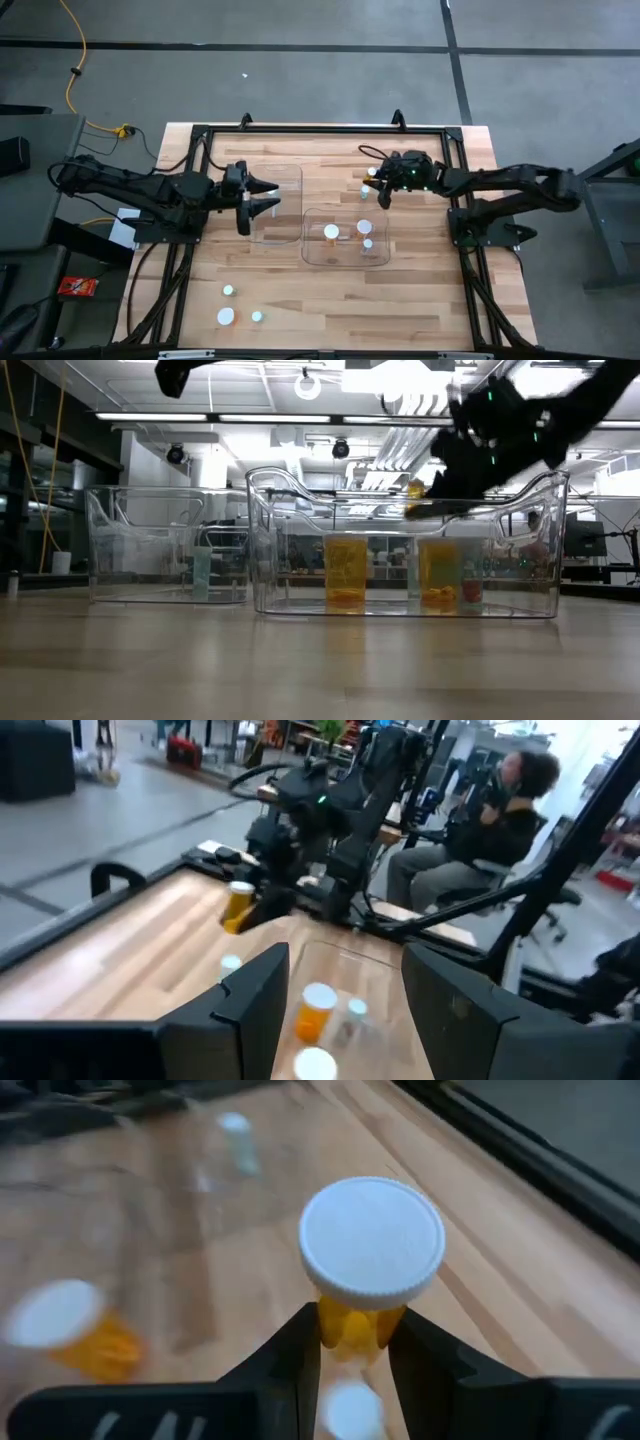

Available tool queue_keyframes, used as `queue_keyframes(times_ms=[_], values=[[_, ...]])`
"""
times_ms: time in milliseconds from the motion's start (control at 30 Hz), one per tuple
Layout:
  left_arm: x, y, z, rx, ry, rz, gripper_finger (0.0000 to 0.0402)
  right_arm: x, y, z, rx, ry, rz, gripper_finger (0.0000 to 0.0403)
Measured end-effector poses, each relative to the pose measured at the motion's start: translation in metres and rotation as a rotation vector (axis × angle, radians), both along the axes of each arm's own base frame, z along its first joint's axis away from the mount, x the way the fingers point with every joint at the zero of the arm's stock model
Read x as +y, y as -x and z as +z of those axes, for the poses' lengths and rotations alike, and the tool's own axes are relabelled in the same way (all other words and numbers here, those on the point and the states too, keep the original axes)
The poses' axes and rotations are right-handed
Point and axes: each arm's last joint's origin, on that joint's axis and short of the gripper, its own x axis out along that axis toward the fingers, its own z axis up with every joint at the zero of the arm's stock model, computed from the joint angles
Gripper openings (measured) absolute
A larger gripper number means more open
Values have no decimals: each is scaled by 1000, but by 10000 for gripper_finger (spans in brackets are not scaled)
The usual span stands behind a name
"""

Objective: Pick and place medicine bottles into bin by pill shape (circle, oval)
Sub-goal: Put the top orange tablet bottle into the left transparent bin

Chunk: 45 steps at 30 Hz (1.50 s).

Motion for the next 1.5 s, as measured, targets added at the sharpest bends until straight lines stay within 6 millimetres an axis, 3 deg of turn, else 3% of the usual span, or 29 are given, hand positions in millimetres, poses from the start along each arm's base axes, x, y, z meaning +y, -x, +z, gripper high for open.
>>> queue_keyframes(times_ms=[233, 467, 733, 1033, 1200, 1500], values=[[9, -28, -7, 80, -65, 29, 186, 27, -30, 58, 8, 62, 95, 87], [24, -68, -13, 204, -189, 3, 187, 51, -46, 87, -36, 71, 126, 87], [40, -115, -11, 128, -248, -60, 217, 73, -56, 85, -49, 16, 141, 87], [42, -154, -20, 132, -200, -139, 257, 92, -70, 75, -68, -11, 173, 87], [36, -164, -28, 124, -196, -184, 258, 97, -72, 72, -65, -13, 187, 87], [31, -164, -28, 116, -182, -200, 257, 97, -72, 73, -69, 24, 207, 87]])
